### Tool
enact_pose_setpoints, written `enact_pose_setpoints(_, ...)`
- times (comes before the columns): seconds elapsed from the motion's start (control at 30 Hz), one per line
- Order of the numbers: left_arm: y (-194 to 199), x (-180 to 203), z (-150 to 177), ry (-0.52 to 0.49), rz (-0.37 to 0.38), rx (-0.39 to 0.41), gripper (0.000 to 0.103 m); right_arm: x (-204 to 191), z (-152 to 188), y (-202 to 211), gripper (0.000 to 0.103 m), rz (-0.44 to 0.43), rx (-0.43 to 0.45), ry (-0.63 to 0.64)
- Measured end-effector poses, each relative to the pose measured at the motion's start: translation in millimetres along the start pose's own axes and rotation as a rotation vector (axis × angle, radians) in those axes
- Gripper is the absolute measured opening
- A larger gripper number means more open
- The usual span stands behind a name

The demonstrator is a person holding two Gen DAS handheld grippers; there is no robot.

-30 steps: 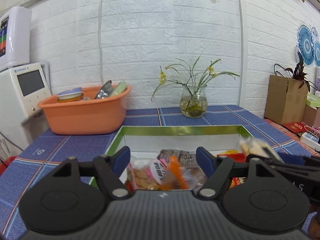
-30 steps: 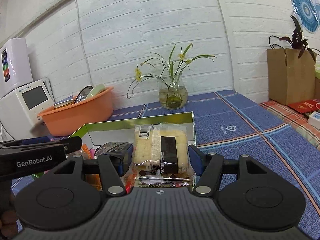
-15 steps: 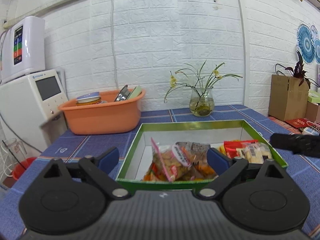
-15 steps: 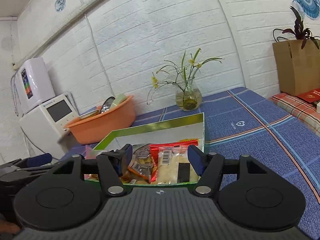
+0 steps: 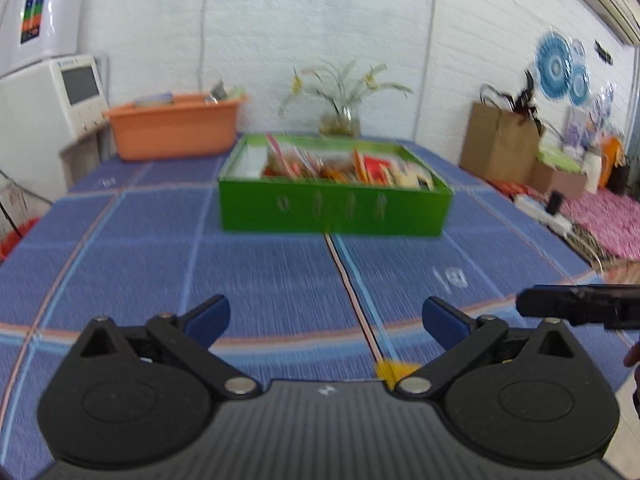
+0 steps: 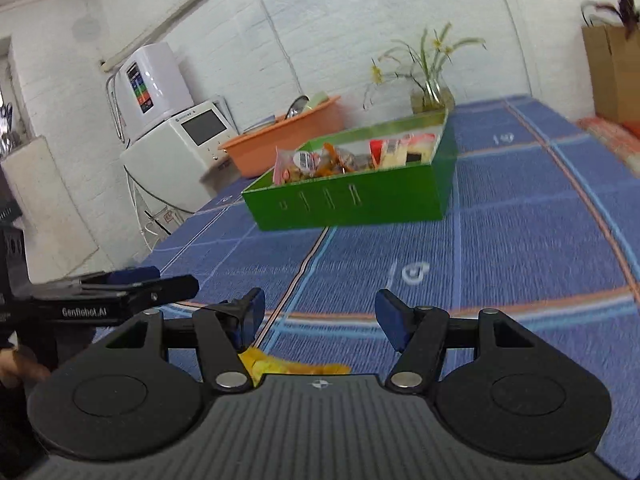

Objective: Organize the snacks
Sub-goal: 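Grasp the yellow printed snack bag with left tool while right tool grasps yellow candy pack, then carry both yellow packs over the green box and lower them inside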

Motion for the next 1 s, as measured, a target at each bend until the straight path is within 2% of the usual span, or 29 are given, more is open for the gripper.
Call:
enact_pose_setpoints(0.17,2,20,25,-0.071,0.052,-0.074,0.102,17,26,-2,0.103,-0.027,-0.034,-0.259)
enact_pose_setpoints(0.27,-6,26,33,-0.073,0.101,-0.115,0.102,20,31,-6,0.102,-0.039,-0.042,-0.315)
enact_pose_setpoints(0.37,-13,29,39,-0.043,0.183,-0.146,0.101,13,32,-8,0.100,-0.041,-0.052,-0.290)
enact_pose_setpoints(0.43,-16,29,41,-0.014,0.261,-0.167,0.087,8,33,-13,0.069,-0.046,-0.079,-0.248)
enact_pose_setpoints(0.5,-17,28,42,0.015,0.321,-0.178,0.075,9,36,-15,0.064,-0.065,-0.082,-0.232)
enact_pose_setpoints(0.6,-16,27,41,0.041,0.355,-0.189,0.062,7,35,-15,0.055,-0.071,-0.079,-0.218)
enact_pose_setpoints(0.8,-10,31,32,0.013,0.337,-0.159,0.053,-3,25,-21,0.050,-0.061,-0.083,-0.137)
enact_pose_setpoints(1.0,-8,24,12,0.013,0.314,-0.094,0.052,-18,2,-28,0.049,-0.063,-0.051,-0.012)
Point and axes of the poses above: each gripper's, at about its wrist camera, not at the fingertips, and y roughly against the way its jaws point, x to its right, z to its underside, the point moved 1 cm from there along -y, roughly the way its jaws point, and after that the axes turned 14 degrees about -z, right-handed, at the moved point
